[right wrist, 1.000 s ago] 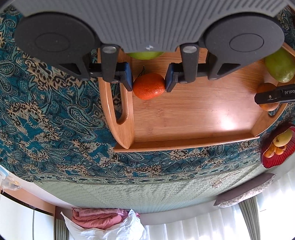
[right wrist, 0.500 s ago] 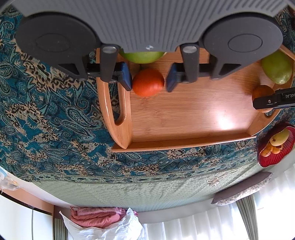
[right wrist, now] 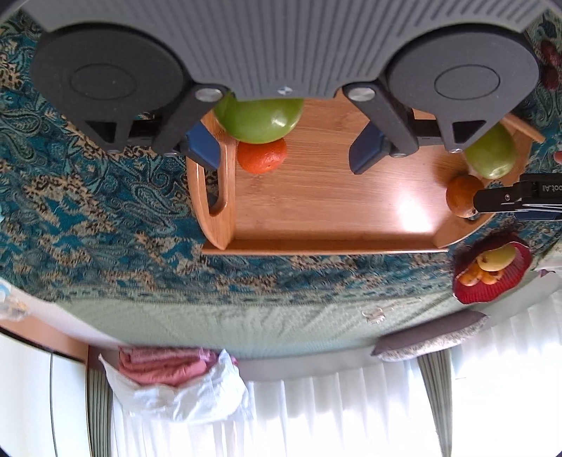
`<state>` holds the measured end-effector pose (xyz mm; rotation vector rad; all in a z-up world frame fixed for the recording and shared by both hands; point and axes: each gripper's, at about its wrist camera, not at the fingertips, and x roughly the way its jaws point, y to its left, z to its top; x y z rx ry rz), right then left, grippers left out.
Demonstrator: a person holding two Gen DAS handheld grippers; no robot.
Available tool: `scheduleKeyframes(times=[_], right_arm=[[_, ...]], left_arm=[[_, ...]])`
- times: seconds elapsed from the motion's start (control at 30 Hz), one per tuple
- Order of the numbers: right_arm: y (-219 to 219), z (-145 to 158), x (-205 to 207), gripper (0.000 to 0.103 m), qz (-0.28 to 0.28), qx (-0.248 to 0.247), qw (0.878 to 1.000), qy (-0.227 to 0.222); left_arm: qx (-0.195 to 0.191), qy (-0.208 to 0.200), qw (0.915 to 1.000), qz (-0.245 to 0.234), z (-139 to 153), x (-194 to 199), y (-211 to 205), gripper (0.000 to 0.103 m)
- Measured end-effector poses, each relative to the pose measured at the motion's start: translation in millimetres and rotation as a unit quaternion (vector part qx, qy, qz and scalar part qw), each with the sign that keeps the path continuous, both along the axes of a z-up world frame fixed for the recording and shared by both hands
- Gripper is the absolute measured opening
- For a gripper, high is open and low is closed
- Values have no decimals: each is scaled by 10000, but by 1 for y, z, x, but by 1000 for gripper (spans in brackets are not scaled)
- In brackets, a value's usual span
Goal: Organize fruits
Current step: 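Lift both open tools away from the tray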
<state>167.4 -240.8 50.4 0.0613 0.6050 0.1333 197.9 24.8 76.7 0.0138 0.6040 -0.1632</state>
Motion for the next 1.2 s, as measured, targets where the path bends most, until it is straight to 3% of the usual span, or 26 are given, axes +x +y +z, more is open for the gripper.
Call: scheduleKeyframes(times=[0.3, 0.53, 1.2], right_arm=[[9, 5, -48, 93, 43, -400, 9969, -682], [13, 3, -79, 102, 7, -675, 9922, -1047], [0, -18, -113, 103, 12, -580, 9936, -969]], left_arm=[[-88, -317, 9994, -77, 2, -57, 2, 102], [-118, -387, 9992, -13, -5, -88, 6, 103], [221, -549, 9982, 73, -32, -142, 3, 103]])
